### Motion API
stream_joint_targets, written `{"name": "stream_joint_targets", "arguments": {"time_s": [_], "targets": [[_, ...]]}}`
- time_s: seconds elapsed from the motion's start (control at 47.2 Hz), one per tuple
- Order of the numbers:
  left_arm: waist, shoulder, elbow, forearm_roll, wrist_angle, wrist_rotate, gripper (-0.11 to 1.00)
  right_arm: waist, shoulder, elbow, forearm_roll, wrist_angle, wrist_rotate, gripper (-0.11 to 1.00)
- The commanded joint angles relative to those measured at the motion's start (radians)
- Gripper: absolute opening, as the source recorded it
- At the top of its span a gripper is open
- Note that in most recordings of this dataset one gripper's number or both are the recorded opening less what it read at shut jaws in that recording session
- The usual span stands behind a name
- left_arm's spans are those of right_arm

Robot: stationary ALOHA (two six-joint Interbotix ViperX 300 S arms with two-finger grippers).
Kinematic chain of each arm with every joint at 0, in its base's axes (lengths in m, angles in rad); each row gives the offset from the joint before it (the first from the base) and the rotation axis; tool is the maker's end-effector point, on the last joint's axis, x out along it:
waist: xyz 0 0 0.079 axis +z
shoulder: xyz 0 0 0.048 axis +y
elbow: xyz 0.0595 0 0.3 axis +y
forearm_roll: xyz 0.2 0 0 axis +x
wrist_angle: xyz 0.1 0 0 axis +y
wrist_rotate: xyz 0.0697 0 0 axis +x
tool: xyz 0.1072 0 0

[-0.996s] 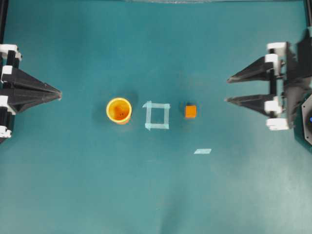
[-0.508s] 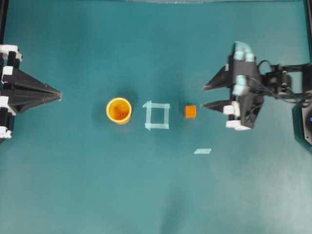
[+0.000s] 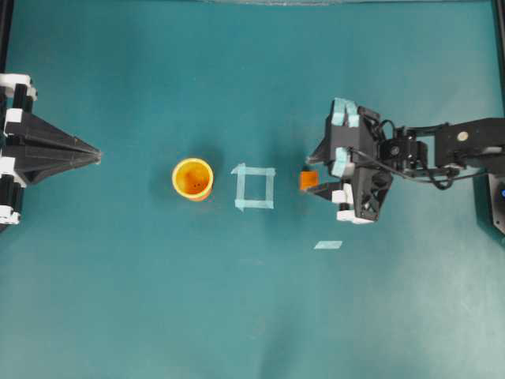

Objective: Move the block backward with right arm.
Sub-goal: 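Close the right gripper on the orange cube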

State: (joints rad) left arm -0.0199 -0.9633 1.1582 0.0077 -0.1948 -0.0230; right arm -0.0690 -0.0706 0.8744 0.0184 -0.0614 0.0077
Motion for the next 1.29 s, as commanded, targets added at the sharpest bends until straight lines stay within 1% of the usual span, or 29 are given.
{"name": "stream_joint_targets", "arguments": {"time_s": [0.0, 0.445, 0.657, 0.763, 0.932, 1.123, 1.271], "targets": [[-0.003, 0.006, -0.028, 0.002, 0.003, -0.002, 0.01, 0.005, 0.014, -0.017, 0.003, -0.028, 0.002, 0.62], [-0.003, 0.006, -0.028, 0.002, 0.011, 0.0, 0.01, 0.002, 0.109, -0.023, 0.003, -0.084, 0.0, 0.62], [-0.003, 0.006, -0.028, 0.002, 0.02, -0.002, 0.01, -0.025, 0.115, -0.028, 0.003, -0.084, 0.0, 0.61], [-0.003, 0.005, -0.028, 0.002, 0.021, -0.002, 0.01, -0.037, 0.115, -0.028, 0.003, -0.084, 0.0, 0.56], [-0.003, 0.003, -0.029, 0.002, 0.021, -0.002, 0.01, -0.038, 0.114, -0.028, 0.003, -0.08, 0.002, 0.41], [-0.003, 0.003, -0.029, 0.002, 0.023, -0.002, 0.01, -0.034, 0.08, -0.034, 0.003, -0.04, 0.002, 0.4], [-0.003, 0.003, -0.028, 0.002, 0.023, 0.0, 0.01, -0.032, 0.012, -0.057, 0.003, 0.052, 0.002, 0.4]]}}
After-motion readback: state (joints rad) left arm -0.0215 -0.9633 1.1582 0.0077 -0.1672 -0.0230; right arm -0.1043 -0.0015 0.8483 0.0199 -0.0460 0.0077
